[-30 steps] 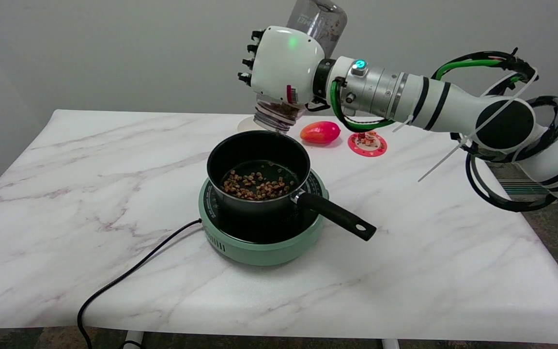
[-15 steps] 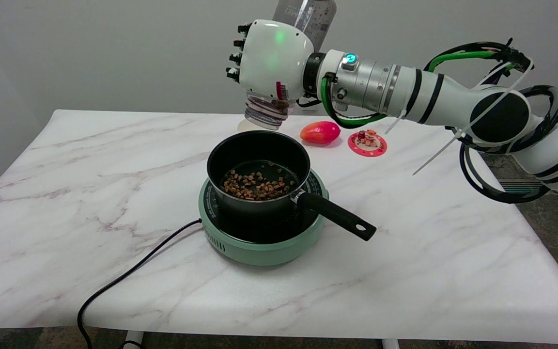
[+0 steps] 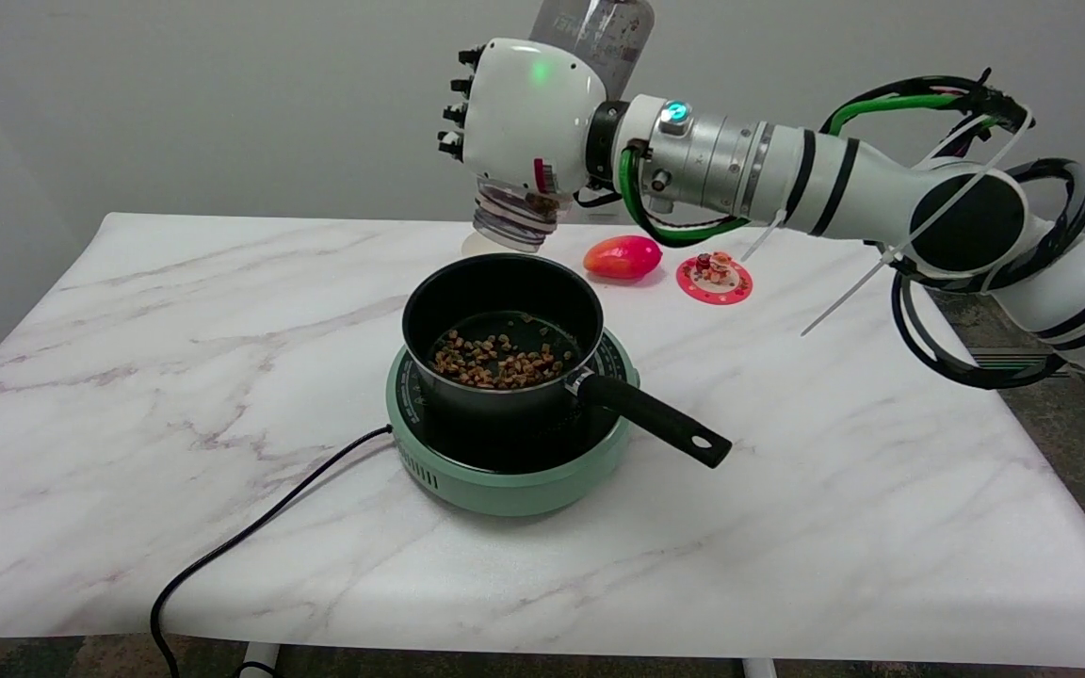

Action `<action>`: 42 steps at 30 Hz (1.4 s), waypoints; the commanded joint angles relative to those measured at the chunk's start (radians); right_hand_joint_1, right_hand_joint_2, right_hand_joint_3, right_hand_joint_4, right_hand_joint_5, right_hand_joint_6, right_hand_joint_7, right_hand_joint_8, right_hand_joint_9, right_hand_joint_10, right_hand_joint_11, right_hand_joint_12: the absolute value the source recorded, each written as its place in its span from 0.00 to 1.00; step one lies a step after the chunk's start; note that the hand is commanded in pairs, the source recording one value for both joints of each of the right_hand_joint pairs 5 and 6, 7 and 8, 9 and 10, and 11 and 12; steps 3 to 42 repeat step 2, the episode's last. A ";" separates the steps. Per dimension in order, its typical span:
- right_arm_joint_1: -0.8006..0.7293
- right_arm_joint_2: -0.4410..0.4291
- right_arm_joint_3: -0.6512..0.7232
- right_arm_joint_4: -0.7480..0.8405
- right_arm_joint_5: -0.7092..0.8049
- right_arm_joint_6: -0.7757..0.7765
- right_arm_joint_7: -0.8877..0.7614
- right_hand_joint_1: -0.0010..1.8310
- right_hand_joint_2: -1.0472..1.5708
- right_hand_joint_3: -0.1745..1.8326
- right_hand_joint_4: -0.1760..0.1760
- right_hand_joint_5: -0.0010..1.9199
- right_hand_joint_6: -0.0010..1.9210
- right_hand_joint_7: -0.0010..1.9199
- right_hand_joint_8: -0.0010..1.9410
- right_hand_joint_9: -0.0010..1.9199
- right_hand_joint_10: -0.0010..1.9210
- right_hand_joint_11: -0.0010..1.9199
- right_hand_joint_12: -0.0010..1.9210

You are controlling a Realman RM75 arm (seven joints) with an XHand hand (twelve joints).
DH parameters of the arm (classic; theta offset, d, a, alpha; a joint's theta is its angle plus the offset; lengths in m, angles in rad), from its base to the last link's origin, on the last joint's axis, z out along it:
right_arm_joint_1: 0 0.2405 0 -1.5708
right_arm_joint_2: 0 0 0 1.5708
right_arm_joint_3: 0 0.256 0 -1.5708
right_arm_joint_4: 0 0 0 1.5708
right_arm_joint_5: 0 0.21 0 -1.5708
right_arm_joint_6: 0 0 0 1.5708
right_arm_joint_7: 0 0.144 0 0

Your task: Pour the contents of the bottle into the soup pot.

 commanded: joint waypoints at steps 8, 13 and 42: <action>0.000 0.005 -0.012 -0.010 0.000 0.005 0.003 0.83 0.71 0.44 0.50 1.00 1.00 1.00 0.99 0.73 0.73 0.62 0.62; 0.000 0.005 -0.012 -0.010 0.000 0.005 0.003 0.83 0.71 0.44 0.50 1.00 1.00 1.00 0.99 0.73 0.73 0.62 0.62; 0.000 0.005 -0.012 -0.010 0.000 0.005 0.003 0.83 0.71 0.44 0.50 1.00 1.00 1.00 0.99 0.73 0.73 0.62 0.62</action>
